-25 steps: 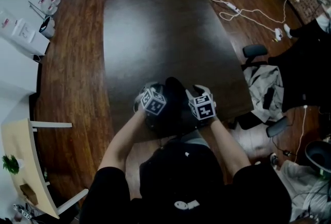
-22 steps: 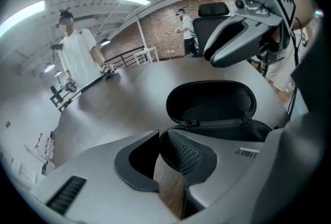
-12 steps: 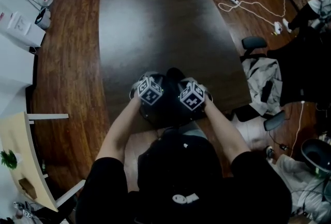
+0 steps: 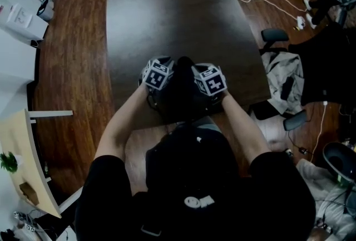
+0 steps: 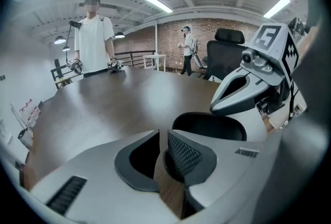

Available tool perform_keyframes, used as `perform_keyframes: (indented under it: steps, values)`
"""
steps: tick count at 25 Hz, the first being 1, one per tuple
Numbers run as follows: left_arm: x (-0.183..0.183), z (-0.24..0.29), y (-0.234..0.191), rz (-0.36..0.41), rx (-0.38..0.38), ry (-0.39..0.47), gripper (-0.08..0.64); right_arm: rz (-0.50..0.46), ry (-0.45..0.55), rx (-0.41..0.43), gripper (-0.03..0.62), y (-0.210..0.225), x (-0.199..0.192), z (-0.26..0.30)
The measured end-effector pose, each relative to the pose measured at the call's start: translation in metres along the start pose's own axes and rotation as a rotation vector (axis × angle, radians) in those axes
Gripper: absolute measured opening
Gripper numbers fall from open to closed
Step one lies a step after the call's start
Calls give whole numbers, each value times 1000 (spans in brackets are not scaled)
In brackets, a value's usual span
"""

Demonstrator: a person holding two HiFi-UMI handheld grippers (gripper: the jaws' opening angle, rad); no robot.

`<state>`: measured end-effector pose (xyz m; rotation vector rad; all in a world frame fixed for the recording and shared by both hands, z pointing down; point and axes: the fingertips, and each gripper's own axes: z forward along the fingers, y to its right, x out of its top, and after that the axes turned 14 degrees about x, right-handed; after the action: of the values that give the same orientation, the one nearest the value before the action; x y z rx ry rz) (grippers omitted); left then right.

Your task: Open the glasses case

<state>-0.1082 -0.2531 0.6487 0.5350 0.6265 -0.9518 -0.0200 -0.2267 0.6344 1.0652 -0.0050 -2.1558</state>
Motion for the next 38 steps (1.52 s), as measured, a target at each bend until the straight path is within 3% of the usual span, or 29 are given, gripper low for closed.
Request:
perform_keyframes:
  steps: [3,7,8,10,12,17,24,31,35,38]
  values:
    - [14,-9,-13,-82,-1,34,49,74,108,30,26,2,11,-12]
    - [47,-37,-34,-301,28,145,41,113,295,25,25,10,39,-46]
    - [49,-49,-36,-368,35,166,-3,122,327,32,25,8,42,-56]
    - [41,-75,-38,-478,43,196,-3,145,378,58,25,-2,44,-75]
    - [33,-101,-37,-529,62,221,-3,164,437,82,25,-14,50,-92]
    - [26,-147,-32,-600,133,240,-2,156,539,111,25,-39,71,-120]
    - [20,-178,-6,-622,230,170,0,97,487,112,25,-80,57,-125]
    - [11,-235,70,-655,238,200,-2,152,532,194,25,-131,1,-180]
    - [-11,-274,128,-655,254,203,0,149,524,195,25,-162,-55,-219]
    - [-33,-300,174,-667,257,200,-2,174,539,245,25,-189,-98,-247]
